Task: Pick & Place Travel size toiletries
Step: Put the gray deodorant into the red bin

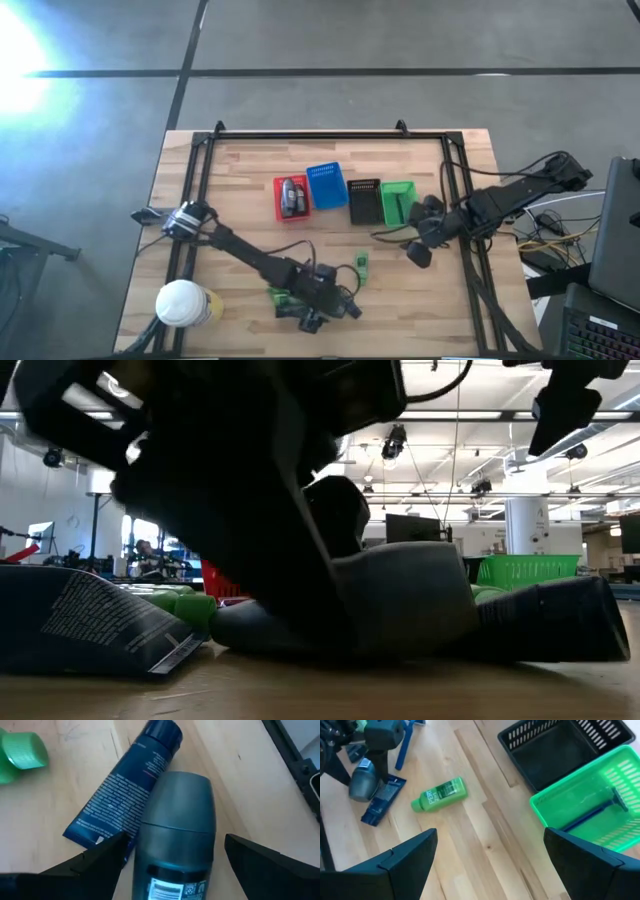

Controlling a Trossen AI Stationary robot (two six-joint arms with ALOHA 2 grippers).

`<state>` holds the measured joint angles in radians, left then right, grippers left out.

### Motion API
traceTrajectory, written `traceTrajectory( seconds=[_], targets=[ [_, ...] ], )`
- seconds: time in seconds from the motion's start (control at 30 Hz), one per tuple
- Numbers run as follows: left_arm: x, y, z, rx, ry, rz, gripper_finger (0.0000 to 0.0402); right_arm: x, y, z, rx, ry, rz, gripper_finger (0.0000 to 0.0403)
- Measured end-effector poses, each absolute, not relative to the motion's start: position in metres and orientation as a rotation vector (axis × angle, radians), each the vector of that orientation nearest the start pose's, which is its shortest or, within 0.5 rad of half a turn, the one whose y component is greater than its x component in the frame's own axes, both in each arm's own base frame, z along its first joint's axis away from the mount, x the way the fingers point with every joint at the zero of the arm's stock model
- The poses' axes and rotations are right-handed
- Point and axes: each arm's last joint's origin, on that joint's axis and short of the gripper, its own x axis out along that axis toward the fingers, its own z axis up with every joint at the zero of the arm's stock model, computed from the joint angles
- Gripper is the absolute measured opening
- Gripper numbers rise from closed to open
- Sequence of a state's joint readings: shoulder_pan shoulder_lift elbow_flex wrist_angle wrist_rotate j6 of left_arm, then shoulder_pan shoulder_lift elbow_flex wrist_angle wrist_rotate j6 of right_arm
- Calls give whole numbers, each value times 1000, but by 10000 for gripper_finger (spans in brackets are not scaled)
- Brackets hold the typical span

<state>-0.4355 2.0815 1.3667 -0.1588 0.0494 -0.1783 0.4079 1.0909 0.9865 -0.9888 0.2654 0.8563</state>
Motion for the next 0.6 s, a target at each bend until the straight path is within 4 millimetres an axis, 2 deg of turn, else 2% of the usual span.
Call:
traceTrajectory(
  seconds=[0.13,0.3,0.47,0.6],
  targets=[
    [398,-186,143,53,947,-360,300,179,71,286,410,1000,-309,364],
    [401,-184,145,83,935,-328,214,179,69,287,385,970,-334,364],
    [394,-176,159,37,983,-276,212,179,69,292,369,955,-324,364],
    [376,-166,192,-10,1005,-151,212,180,68,298,358,928,-327,364]
  ],
)
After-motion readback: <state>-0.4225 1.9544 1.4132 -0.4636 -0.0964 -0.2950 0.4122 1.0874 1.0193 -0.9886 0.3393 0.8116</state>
